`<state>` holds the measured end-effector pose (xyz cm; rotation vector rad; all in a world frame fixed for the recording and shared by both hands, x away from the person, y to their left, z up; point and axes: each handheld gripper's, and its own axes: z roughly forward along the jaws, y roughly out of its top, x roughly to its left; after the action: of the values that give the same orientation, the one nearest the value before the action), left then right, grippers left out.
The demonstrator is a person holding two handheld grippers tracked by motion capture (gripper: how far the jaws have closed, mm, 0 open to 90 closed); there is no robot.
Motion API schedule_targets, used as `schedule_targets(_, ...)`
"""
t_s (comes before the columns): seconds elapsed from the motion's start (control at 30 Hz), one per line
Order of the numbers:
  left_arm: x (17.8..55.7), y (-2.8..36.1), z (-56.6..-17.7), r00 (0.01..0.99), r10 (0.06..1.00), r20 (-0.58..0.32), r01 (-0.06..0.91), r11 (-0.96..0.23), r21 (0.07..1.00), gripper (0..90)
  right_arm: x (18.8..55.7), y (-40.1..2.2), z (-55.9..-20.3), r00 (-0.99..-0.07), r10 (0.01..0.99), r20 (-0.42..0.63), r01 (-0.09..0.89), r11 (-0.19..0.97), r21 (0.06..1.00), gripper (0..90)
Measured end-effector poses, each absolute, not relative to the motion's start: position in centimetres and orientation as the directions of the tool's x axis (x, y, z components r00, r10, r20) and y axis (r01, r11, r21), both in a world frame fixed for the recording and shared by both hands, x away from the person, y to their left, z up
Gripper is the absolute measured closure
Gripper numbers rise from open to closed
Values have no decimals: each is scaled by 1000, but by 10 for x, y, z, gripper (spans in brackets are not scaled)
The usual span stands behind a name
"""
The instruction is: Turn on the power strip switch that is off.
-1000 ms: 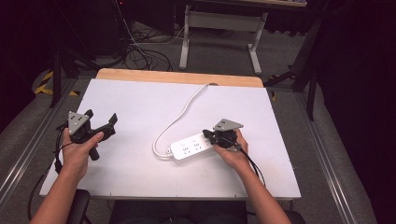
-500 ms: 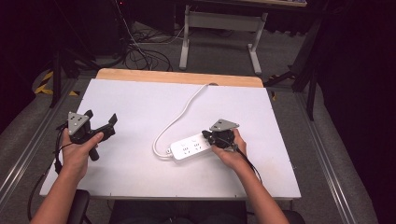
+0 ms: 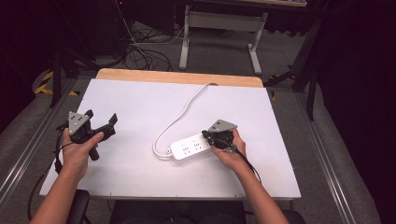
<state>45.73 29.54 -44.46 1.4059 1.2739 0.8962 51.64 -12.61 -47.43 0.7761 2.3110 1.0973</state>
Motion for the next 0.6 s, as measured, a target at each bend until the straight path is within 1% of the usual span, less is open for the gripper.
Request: schedule_targets(0.6,455,296,-444,170,980,-99,243,56,969,114,517,-125,-473,-734,657,-173,288,532,796,900)
